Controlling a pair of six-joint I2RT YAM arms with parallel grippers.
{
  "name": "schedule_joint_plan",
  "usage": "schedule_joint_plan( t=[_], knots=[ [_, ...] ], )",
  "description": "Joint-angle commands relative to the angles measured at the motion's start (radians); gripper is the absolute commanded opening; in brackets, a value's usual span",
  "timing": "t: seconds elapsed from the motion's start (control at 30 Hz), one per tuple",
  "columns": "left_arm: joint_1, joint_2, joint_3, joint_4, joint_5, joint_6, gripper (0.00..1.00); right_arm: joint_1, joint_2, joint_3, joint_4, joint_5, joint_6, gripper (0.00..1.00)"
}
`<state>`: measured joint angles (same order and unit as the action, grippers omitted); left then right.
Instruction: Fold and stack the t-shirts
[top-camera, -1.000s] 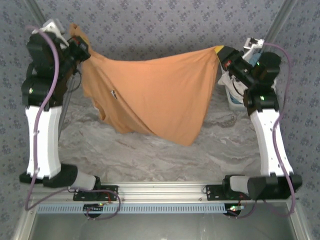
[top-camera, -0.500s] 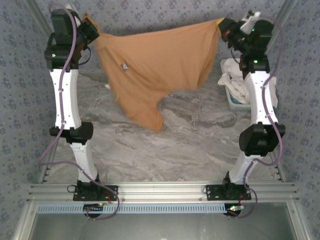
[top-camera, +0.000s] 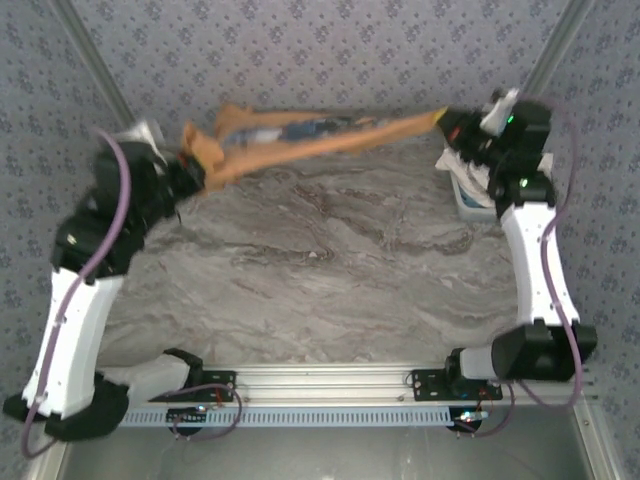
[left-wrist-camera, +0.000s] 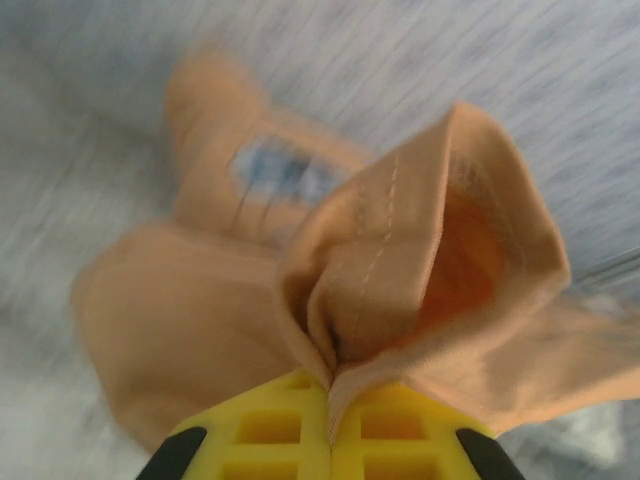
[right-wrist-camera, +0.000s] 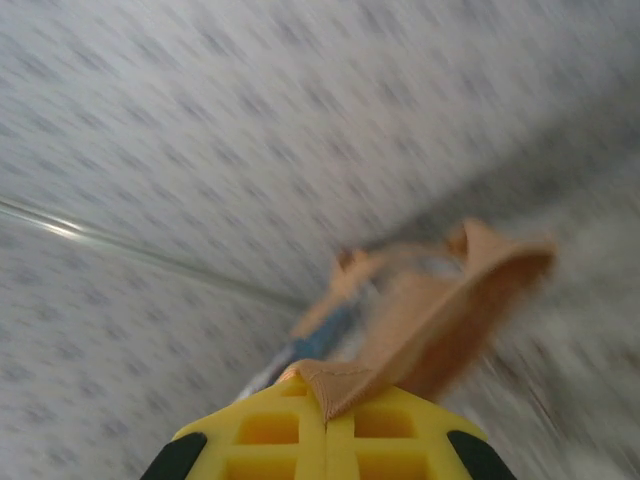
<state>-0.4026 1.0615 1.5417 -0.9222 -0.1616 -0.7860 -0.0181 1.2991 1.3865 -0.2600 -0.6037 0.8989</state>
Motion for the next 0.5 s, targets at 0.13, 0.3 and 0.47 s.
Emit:
schedule_joint_plan(
  t=[0.13,0.3,0.47],
  knots=[
    [-0.008,-0.125,-0.477,-0.013,0.093,-0.269,0.71,0.113,-0.198,-0.489,-0.315,0.225,-0.164,0.76],
    [0.08,-0.091,-0.476,-0.115,0.113,-0.2,0.73,0.145,-0.289,-0.611,-0.39,0.274,-0.124,0.72],
    [0.311,-0.07,-0.595,0.006,0.273,-0.167,0.61,0.306,-0.256,-0.725,-0.194,0.341,0.047,0.62]
  ],
)
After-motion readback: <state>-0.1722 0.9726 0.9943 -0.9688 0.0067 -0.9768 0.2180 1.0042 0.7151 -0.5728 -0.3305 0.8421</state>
